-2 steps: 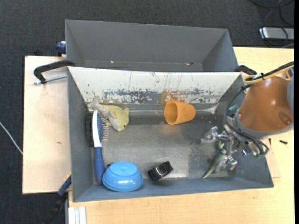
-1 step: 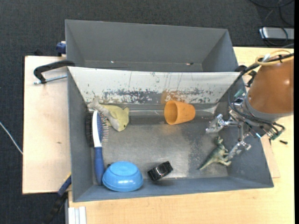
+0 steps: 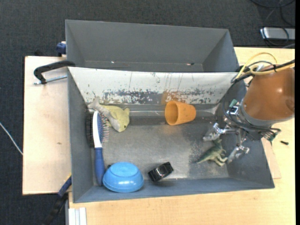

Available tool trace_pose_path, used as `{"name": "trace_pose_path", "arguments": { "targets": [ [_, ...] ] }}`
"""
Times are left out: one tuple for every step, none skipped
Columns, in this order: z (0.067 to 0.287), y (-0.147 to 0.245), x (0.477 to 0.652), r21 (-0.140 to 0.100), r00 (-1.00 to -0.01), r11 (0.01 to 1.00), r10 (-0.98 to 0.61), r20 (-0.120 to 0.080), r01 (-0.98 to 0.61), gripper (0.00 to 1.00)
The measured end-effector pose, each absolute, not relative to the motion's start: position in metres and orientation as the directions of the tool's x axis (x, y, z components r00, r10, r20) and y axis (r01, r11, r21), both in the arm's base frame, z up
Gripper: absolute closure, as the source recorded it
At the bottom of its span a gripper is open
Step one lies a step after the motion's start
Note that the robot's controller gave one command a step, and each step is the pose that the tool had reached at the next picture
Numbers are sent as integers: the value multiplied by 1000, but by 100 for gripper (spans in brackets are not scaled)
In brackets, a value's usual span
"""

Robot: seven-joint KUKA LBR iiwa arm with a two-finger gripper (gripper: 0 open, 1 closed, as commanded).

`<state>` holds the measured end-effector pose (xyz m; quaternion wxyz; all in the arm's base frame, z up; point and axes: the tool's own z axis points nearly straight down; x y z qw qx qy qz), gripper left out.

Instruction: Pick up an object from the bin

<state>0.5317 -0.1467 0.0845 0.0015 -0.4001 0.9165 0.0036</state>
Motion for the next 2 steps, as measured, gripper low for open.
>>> {"name": "trace_pose_path", "arguments": {
  "targets": [
    [86, -149, 532, 0, -679, 679, -734, -4, -734, 100],
    [232, -142, 545, -12, -669, 669, -744, -9, -744, 100]
  ]
}}
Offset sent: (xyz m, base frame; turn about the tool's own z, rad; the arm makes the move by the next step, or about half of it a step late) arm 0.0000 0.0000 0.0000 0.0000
